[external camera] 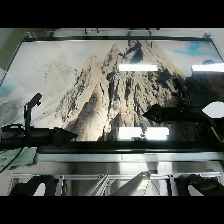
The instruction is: Fold the shirts.
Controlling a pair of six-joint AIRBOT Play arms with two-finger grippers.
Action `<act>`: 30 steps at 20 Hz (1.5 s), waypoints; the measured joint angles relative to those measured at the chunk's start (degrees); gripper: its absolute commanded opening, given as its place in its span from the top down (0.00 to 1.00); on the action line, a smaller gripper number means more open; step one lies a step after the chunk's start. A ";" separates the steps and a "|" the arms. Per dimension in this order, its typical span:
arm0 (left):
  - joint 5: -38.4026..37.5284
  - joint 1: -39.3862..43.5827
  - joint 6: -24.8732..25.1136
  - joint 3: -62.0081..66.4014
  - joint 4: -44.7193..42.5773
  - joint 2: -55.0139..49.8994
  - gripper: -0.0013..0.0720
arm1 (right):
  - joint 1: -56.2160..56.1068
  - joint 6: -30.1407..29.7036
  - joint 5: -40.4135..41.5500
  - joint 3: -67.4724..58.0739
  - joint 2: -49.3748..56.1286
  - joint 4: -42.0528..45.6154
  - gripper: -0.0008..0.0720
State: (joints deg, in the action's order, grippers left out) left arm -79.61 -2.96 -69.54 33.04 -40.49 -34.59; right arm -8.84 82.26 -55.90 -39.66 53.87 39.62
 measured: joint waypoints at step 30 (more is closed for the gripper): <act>6.21 -48.41 -10.05 23.41 -39.47 -44.39 0.93 | -0.02 0.02 0.00 0.00 0.09 -0.02 0.97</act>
State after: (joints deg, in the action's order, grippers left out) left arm -73.41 -51.37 -79.59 56.45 -79.96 -78.98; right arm -8.86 82.28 -55.90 -39.66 53.95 39.59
